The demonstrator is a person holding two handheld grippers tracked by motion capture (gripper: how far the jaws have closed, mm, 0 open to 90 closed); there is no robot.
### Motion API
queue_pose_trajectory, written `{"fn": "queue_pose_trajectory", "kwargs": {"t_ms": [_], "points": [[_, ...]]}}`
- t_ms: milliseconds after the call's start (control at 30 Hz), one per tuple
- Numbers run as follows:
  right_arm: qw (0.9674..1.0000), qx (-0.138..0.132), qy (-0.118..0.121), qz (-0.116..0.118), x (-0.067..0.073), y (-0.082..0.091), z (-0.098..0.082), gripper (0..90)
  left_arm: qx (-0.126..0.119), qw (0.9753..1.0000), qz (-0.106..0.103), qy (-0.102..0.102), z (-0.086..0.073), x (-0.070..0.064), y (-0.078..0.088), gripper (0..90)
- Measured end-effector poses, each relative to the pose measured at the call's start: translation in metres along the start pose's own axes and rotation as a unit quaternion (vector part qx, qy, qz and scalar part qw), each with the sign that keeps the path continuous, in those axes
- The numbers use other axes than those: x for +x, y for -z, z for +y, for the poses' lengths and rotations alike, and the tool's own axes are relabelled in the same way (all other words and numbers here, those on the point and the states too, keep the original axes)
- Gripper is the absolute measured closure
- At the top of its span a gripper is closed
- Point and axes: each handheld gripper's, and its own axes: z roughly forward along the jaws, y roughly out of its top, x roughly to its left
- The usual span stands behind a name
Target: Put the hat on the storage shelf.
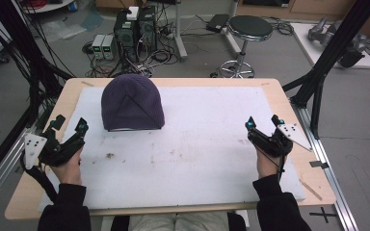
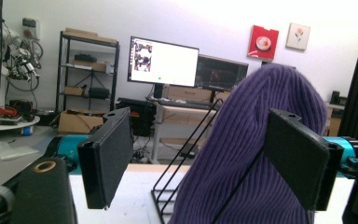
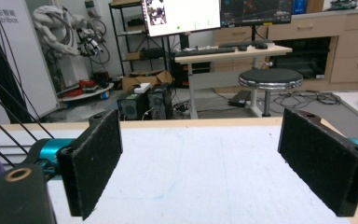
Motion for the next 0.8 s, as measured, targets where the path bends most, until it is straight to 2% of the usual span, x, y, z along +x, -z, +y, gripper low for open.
{"fn": "queue_pose_trajectory", "kwargs": {"t_ms": [367, 500, 800], "points": [[0.9997, 0.017, 0.008, -0.018, -0.006, 0.003, -0.013, 13.1, 0.011, 0.9999, 0.011, -0.002, -0.005, 0.004, 0.012, 24.3], [0.9996, 0.021, 0.01, -0.018, -0.007, 0.005, -0.018, 13.4, 0.021, 0.9997, 0.011, -0.011, -0.009, 0.005, 0.015, 24.3], [0.999, 0.036, 0.019, -0.016, -0.009, 0.008, -0.029, 14.6, 0.046, 0.9989, 0.006, -0.009, -0.019, 0.007, 0.019, 24.3]]}}
